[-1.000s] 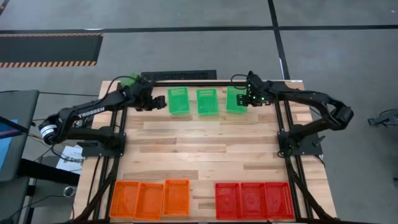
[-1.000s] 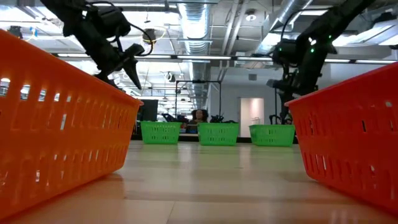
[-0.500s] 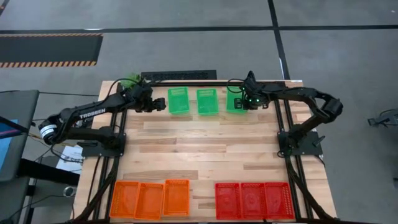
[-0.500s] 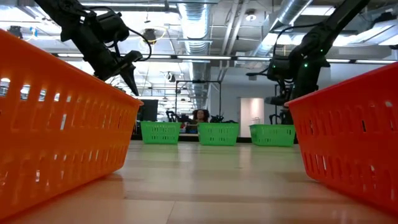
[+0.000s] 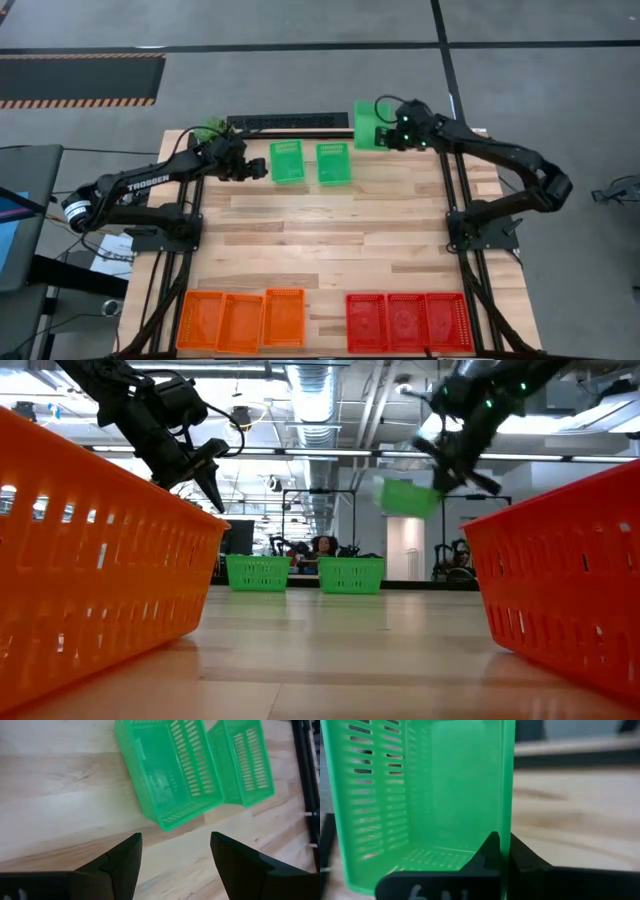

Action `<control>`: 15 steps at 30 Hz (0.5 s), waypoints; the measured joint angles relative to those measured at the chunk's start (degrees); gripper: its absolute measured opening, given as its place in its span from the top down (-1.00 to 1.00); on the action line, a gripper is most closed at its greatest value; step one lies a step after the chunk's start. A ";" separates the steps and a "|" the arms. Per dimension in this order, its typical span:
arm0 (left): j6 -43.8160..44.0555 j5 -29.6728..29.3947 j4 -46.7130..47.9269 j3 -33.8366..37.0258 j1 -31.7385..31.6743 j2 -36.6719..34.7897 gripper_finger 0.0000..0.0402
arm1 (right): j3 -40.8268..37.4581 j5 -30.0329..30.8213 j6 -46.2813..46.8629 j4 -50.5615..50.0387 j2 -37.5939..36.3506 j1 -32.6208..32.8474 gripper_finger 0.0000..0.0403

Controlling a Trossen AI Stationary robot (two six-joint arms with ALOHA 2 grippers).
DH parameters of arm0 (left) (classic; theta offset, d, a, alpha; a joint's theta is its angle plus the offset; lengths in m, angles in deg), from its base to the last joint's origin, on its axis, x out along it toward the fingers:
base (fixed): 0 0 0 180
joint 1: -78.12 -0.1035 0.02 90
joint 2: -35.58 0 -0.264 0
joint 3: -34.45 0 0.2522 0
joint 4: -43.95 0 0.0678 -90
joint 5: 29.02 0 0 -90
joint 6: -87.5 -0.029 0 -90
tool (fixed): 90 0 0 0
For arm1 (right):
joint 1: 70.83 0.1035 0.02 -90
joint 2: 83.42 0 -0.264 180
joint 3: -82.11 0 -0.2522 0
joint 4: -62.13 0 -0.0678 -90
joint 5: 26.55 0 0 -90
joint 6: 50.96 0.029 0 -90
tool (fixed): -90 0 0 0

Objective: Stack baskets by color
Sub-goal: Stack the top right green bin on the middle green bin

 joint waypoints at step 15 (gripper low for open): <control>0.21 0.14 -0.56 0.00 0.04 0.00 -0.11 | 12.40 2.33 5.99 3.54 20.07 10.36 0.96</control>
